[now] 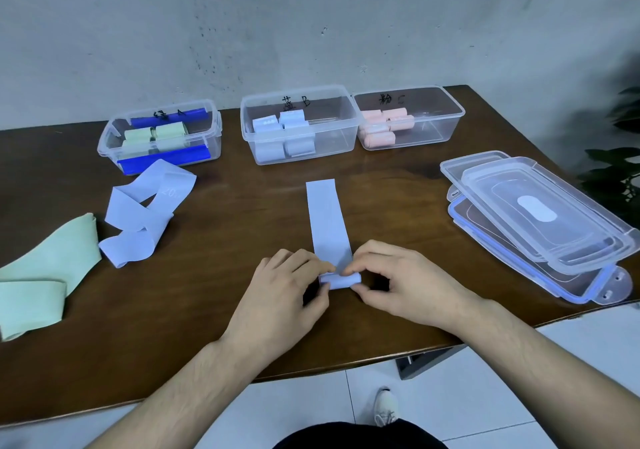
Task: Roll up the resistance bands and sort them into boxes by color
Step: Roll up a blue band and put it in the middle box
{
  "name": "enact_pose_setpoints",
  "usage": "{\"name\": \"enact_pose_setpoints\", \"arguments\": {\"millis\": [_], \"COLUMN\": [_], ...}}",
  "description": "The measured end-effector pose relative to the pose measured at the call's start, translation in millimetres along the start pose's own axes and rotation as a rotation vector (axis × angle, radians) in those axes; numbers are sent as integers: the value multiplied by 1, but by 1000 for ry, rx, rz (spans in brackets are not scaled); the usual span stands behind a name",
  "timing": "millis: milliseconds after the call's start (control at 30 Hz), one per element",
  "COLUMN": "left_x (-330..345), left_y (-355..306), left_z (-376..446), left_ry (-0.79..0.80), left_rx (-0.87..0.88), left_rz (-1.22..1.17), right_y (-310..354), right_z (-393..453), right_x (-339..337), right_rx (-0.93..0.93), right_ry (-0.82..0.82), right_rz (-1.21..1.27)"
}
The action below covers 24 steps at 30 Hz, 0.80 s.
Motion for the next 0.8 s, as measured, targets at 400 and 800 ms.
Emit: {"name": "enact_pose_setpoints", "arguments": {"millis": [400,800], "left_x": [6,7], "left_y": [7,9], "left_z": [7,11], "left_ry": [21,-2], "left_rx": [18,23], "left_rz": [30,15], "right_y": [-1,-7], "right_z": [3,15], "right_x": [0,-3], "right_rx": [-1,40], "right_ry": [4,3], "right_rz": [-40,-21]}}
Point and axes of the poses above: each hand's wrist, its own z-axis towards the middle knuckle, its own x-axis out of the palm, y = z × x, the point moved 9 cm from there along z, towards the middle knuckle, and after that the axes turned 10 degrees about z, right-handed, at the moved point
